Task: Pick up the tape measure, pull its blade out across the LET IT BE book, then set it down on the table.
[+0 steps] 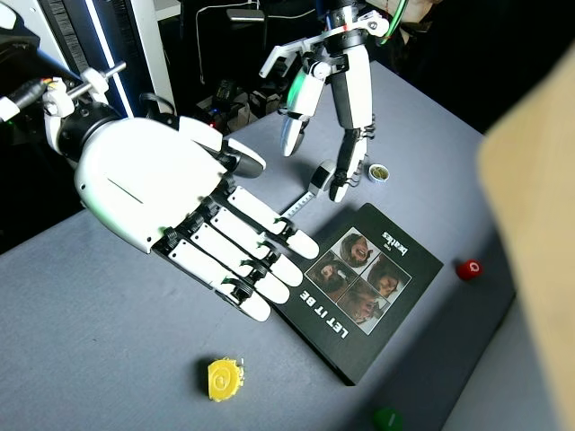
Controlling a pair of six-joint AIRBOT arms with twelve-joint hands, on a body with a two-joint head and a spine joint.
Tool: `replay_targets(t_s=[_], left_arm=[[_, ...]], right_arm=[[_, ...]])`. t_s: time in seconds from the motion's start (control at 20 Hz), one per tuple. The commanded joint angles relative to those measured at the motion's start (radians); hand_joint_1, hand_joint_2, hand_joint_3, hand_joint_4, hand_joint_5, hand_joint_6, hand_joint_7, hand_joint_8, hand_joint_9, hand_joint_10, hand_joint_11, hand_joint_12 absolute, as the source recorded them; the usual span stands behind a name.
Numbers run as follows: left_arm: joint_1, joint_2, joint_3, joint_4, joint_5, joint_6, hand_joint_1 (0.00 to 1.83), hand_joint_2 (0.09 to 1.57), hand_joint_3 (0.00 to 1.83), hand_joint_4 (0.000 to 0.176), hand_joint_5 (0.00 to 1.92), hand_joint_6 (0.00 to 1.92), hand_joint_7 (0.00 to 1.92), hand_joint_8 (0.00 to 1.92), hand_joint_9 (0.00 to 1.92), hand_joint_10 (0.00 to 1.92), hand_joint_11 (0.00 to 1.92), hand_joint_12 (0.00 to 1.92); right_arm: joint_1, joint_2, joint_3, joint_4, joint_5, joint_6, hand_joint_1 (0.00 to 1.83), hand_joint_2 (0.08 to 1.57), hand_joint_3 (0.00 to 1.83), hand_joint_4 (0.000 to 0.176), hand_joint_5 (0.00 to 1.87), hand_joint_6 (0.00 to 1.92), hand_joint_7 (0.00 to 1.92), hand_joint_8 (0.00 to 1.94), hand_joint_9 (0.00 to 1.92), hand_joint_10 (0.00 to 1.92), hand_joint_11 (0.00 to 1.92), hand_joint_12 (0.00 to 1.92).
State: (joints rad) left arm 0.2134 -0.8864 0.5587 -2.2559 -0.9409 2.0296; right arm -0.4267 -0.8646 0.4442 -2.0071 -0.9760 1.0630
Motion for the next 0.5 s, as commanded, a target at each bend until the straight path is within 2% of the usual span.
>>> replay_targets(t_s=[0.0,0.1,0.25,0.45], left_arm=[[0.01,0.004,-0.007,0.097,0.074,-0.081,1.01,1.05,0.0,0.0,0.42,0.01,0.4,0.01,0.37,0.01,0.09,0.8],[0.063,0.014,-0.007,0.168,0.128,-0.205,1.01,1.05,0.0,0.0,0.42,0.0,0.41,0.01,0.37,0.0,0.09,0.8],[0.131,0.029,0.014,0.252,0.218,-0.287,1.02,1.04,0.0,0.0,0.43,0.01,0.43,0.01,0.38,0.01,0.09,0.8],[0.192,0.04,0.034,0.399,0.274,-0.395,1.03,1.04,0.0,0.0,0.44,0.01,0.44,0.01,0.39,0.01,0.1,0.8]], right_arm=[[0.006,-0.004,-0.004,-0.101,-0.057,0.013,0.16,1.0,0.0,0.064,0.04,0.0,0.09,0.0,0.06,0.0,0.0,0.42],[-0.006,-0.021,-0.004,-0.102,-0.086,0.041,0.16,1.0,0.0,0.063,0.05,0.0,0.09,0.0,0.06,0.0,0.0,0.43],[-0.042,-0.025,-0.004,-0.143,-0.165,0.152,0.17,1.0,0.0,0.063,0.05,0.0,0.09,0.0,0.05,0.0,0.0,0.41],[-0.049,-0.028,-0.001,-0.185,-0.173,0.165,0.21,1.0,0.0,0.062,0.05,0.0,0.08,0.0,0.04,0.0,0.0,0.37]])
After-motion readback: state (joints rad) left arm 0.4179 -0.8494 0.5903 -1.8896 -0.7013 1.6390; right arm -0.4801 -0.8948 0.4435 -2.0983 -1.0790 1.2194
